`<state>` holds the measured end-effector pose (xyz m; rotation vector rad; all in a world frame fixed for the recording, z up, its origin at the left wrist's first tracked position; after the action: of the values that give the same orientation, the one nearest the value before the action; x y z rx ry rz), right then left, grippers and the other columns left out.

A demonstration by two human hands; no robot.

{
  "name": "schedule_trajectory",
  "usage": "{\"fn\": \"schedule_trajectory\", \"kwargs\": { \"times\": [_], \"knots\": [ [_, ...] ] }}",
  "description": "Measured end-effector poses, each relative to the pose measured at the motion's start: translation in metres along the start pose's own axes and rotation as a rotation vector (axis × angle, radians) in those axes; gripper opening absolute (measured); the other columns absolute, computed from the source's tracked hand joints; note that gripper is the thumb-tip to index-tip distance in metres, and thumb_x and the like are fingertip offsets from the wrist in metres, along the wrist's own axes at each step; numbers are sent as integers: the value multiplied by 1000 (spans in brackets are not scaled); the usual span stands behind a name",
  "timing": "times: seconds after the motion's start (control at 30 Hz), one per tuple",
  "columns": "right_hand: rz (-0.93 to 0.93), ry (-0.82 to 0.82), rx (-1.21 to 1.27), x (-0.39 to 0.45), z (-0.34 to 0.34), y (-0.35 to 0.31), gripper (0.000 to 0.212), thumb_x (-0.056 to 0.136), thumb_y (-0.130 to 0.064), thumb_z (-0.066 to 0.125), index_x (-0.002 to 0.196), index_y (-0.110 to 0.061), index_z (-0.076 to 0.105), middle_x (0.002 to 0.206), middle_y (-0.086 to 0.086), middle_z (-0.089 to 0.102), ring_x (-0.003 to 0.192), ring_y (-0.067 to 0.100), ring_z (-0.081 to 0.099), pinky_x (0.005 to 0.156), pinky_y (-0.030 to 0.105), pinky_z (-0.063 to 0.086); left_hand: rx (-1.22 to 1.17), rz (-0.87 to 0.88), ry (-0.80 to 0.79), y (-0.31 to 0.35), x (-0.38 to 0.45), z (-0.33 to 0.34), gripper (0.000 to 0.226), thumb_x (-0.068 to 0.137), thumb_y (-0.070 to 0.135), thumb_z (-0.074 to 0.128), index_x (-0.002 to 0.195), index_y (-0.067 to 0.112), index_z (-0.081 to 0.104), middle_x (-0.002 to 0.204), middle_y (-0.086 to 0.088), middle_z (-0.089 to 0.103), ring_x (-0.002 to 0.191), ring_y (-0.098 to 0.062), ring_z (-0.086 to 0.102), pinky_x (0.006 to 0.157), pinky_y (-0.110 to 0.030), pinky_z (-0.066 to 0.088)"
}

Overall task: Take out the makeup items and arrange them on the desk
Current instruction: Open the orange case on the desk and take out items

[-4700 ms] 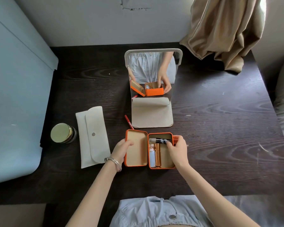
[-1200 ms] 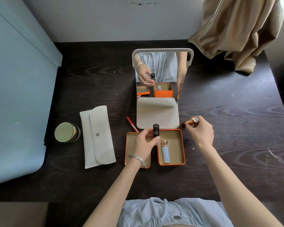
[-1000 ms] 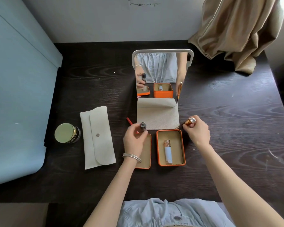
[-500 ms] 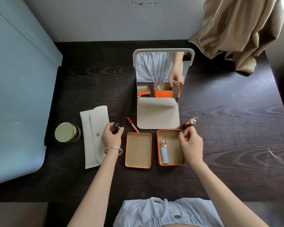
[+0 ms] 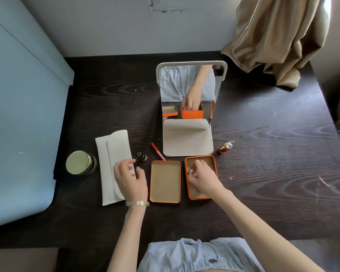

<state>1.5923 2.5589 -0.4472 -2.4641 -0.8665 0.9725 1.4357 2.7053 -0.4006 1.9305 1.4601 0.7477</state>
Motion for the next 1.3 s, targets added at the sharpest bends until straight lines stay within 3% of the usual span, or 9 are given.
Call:
{"fn": "schedule_trajectory", "kwargs": {
  "times": [0.13, 0.3, 0.4, 0.57, 0.73, 0.83, 0.93, 1.1, 1.3],
  "knots": [
    [-184, 172, 390, -18, -19, 1, 24, 75, -5, 72, 89, -19, 59, 90, -8, 53, 85, 9, 55, 81, 26, 49, -83, 260, -416, 24, -14, 14, 18, 82, -1, 62, 86, 16, 66, 87, 10, 57, 75, -7, 57, 64, -9, 45],
    [-276, 163, 823, -37, -37, -8, 26, 75, 0, 74, 94, -14, 62, 97, 7, 61, 91, 14, 64, 84, 21, 50, -267, 174, -910, 52, -35, 46, 37, 77, 24, 75, 110, 31, 59, 109, 13, 61, 103, 0, 56, 87, -13, 45],
    [-186, 188, 1027, -41, -42, -5, 29, 84, -4, 66, 111, -12, 58, 105, 11, 63, 95, 17, 67, 84, 26, 53, -349, 41, -1059, 56, -41, 56, 57, 71, 19, 80, 117, 31, 50, 115, 11, 57, 105, -1, 56, 88, -13, 47],
    [11, 211, 1152, -39, -37, 6, 23, 94, -1, 50, 103, -19, 59, 97, 6, 63, 89, 17, 66, 75, 27, 56, -358, -79, -1098, 62, -47, 59, 42, 75, 9, 75, 99, 34, 52, 99, 9, 60, 79, -11, 67, 77, -27, 56],
    [-132, 280, 514, -44, -44, 4, 46, 85, 13, 50, 114, -23, 56, 122, 3, 43, 99, 11, 59, 82, 11, 48, -395, -266, -1081, 67, -54, 62, 25, 76, 3, 68, 85, 23, 57, 92, -5, 62, 79, -20, 66, 75, -38, 59],
    [-273, 313, 148, -44, -38, 3, 31, 81, 0, 66, 108, -17, 65, 127, 4, 39, 94, 10, 50, 75, 12, 43, -542, -549, -1075, 72, -59, 63, 17, 81, -2, 63, 93, 9, 57, 100, -17, 62, 80, -22, 67, 71, -31, 60],
    [-164, 411, 154, -43, -40, 17, 24, 83, -6, 66, 105, -14, 68, 120, 2, 48, 91, 8, 50, 74, 29, 51, -542, -602, -1066, 70, -56, 64, 4, 91, 5, 54, 94, 7, 54, 88, -8, 64, 66, -15, 63, 63, -24, 57],
    [87, 580, 456, -42, -44, 57, 13, 85, -9, 67, 97, -9, 66, 103, 5, 52, 77, 14, 62, 72, 21, 52, 265, -16, -859, 35, -33, 56, 9, 88, 17, 53, 95, 18, 58, 96, 7, 58, 83, -10, 56, 71, -21, 43],
    [228, 394, 592, -32, -35, 79, 12, 87, -6, 64, 96, -12, 60, 106, 8, 52, 71, 6, 68, 75, 26, 57, 861, -67, -821, 3, -23, 43, 36, 93, 30, 46, 122, 9, 44, 122, -9, 49, 106, -27, 59, 78, -35, 48]
  ]
}}
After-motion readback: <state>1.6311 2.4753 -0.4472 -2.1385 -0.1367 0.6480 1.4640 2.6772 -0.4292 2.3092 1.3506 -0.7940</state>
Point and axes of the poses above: each hand's wrist, its own x-axis towards the middle knuckle, its own z-axis out of the palm, y = z × x, the point moved 4 cm from there along x, towards the middle knuckle
